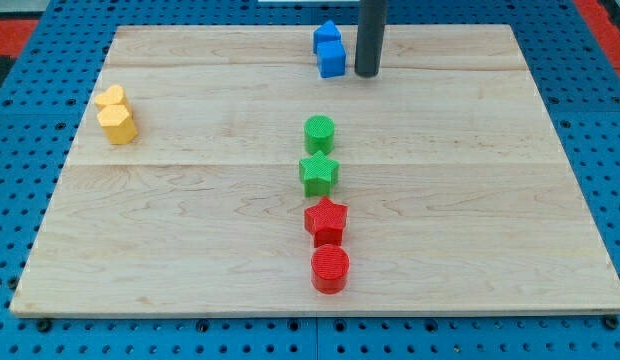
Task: Move the blue cube to the top left corner of the board
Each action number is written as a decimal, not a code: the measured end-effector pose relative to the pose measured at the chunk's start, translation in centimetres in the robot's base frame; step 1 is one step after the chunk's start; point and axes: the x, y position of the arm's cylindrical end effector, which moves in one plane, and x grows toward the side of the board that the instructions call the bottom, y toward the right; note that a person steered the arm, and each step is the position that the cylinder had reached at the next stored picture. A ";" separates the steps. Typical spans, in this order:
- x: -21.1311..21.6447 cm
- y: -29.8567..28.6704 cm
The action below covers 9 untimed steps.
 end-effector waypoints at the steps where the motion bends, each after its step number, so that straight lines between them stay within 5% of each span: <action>1: -0.8 -4.5; 3: 0.1 -18.0; 4: 3.3 -18.2; 6: -1.3 -26.2; 7: -2.0 -26.2; 9: 3.0 -5.1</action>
